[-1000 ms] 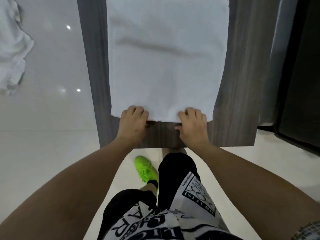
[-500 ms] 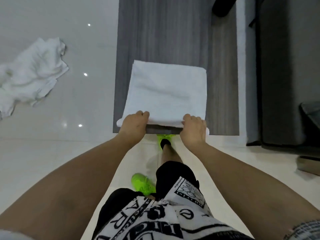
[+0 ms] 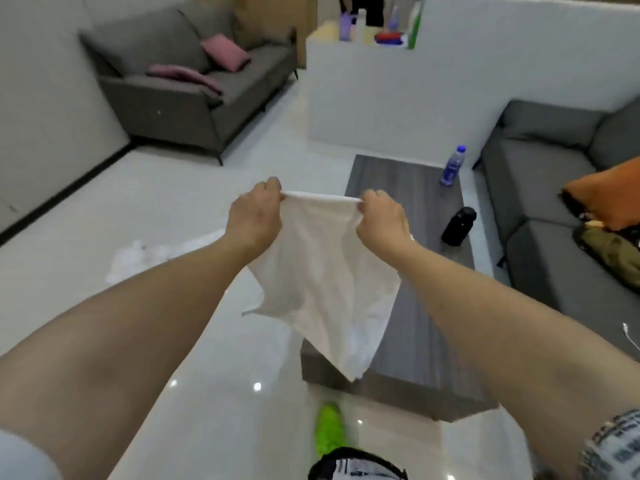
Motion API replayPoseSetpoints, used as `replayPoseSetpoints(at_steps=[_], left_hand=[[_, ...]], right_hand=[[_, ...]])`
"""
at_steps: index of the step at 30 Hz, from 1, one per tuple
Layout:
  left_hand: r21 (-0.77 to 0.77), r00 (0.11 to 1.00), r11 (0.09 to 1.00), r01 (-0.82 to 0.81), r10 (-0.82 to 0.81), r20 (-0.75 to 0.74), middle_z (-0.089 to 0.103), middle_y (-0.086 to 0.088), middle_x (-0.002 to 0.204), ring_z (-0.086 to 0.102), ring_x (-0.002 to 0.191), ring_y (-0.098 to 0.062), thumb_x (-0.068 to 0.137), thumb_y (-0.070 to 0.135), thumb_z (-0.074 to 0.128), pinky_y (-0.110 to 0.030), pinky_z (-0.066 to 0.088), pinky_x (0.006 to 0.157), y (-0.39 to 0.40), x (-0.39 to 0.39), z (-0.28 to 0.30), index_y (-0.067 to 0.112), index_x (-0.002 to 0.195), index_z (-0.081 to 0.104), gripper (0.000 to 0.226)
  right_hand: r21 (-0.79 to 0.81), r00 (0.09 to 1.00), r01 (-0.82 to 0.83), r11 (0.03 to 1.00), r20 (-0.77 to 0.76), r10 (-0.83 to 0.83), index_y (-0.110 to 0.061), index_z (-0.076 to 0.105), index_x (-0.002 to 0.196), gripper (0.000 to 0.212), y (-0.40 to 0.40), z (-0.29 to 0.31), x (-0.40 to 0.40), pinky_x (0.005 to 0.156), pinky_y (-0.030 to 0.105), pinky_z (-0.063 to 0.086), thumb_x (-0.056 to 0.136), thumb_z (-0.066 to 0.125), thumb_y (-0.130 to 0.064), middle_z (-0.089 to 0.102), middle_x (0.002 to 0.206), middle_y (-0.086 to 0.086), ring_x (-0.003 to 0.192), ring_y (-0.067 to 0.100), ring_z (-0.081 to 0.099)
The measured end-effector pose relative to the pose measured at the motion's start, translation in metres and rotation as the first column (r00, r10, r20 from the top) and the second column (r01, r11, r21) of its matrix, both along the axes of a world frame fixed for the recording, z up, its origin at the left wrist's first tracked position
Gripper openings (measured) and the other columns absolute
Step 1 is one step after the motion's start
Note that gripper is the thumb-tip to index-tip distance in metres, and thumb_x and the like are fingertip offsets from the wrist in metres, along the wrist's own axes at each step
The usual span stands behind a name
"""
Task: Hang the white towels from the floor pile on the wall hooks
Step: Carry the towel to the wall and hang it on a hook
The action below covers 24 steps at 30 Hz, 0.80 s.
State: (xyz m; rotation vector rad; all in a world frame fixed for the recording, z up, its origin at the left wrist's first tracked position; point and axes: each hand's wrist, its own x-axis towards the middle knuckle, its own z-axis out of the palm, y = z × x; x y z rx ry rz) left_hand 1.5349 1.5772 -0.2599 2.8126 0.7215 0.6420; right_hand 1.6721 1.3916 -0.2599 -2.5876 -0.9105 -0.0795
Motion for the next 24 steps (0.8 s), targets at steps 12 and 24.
replayPoseSetpoints(at_steps=[12, 24], left_hand=[[0.285, 0.918, 0.879, -0.382, 0.325, 0.226, 0.062, -0.020, 0.092, 0.057, 0.079, -0.040, 0.100, 0.020, 0.042, -0.037, 0.035, 0.063, 0.220, -0.196, 0.233, 0.011, 0.097, 0.049, 0.012], [0.511, 0.726, 0.577, -0.637, 0.672, 0.147, 0.065, -0.014, 0.094, 0.061, 0.083, -0.038, 0.098, 0.022, 0.045, -0.037, 0.042, 0.063, 0.344, -0.446, 0.329, 0.015, 0.096, 0.052, 0.011]], right_hand=[[0.216, 0.735, -0.636, 0.741, 0.462, 0.496, -0.020, 0.058, 0.087, 0.038, 0.280, 0.225, -0.106, 0.064, 0.035, 0.041, 0.092, 0.040, -0.053, 0.063, 0.078, 0.001, 0.068, 0.023, 0.052], [0.252, 0.333, -0.941, 0.226, 0.565, 0.755, -0.019, 0.061, 0.089, 0.039, 0.560, 0.302, -0.307, 0.060, 0.032, 0.039, 0.094, 0.048, -0.056, 0.070, 0.082, 0.008, 0.080, 0.036, 0.064]])
